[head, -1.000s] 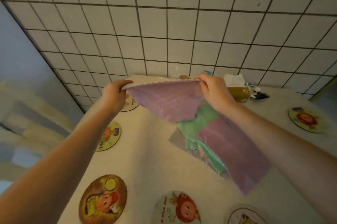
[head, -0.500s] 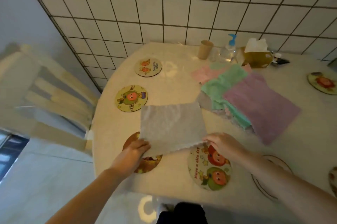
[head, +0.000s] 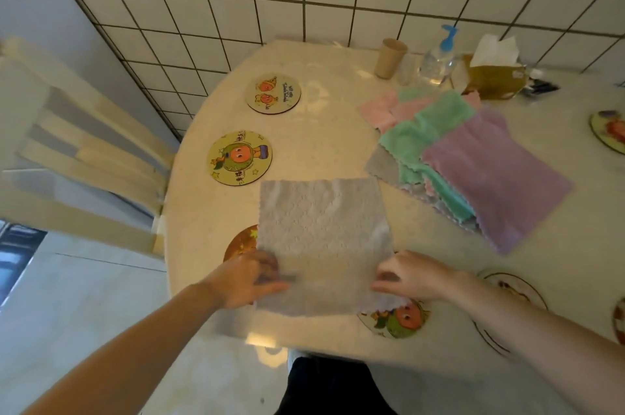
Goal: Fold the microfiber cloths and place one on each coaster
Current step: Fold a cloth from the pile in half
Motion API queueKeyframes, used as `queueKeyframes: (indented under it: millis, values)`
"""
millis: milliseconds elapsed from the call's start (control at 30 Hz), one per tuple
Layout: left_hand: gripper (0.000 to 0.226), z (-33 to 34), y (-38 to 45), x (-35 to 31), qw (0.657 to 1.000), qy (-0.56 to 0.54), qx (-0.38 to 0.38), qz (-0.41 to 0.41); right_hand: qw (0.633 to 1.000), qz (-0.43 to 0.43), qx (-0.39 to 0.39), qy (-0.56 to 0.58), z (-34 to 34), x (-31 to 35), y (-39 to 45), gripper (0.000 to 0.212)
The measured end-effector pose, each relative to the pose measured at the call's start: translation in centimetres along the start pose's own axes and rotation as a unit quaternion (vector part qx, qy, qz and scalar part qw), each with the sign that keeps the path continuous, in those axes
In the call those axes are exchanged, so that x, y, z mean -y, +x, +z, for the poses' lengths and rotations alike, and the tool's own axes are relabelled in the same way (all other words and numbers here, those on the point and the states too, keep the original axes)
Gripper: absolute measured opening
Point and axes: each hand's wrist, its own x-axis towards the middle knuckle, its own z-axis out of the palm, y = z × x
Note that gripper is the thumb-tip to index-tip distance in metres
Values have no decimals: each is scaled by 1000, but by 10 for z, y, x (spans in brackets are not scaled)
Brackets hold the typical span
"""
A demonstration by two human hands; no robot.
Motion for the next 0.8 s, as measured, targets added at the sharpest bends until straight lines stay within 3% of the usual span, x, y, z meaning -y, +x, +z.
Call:
queueKeyframes:
  millis: [67, 167, 233, 433, 533, 667, 800]
  values:
    - [71, -23, 23, 7, 997, -54, 9, -46, 1000, 10, -22, 13, -24, -1, 15, 37]
    - [41, -55, 63, 15, 993, -16, -89, -82, 992, 15, -128, 7, -58, -11, 48, 23]
    - [36, -70, 87, 19, 983, 0, -141, -121, 984, 20, -176, 5, -75, -19, 73, 28]
    - [35, -77, 139, 30, 967, 19, -167, -193, 981, 34, -186, -51, -94, -43, 139, 40]
    - [23, -76, 141, 34, 966, 18, -173, -190, 974, 11, -195, -116, -93, -51, 152, 34]
    - [14, -80, 131, 52, 964, -32, -195, -178, 967, 8, -211, -144, -102, -54, 159, 11]
    - [11, -93, 130, 67, 961, -31, -205, -184, 948, 13, -281, -148, -116, -51, 169, 12]
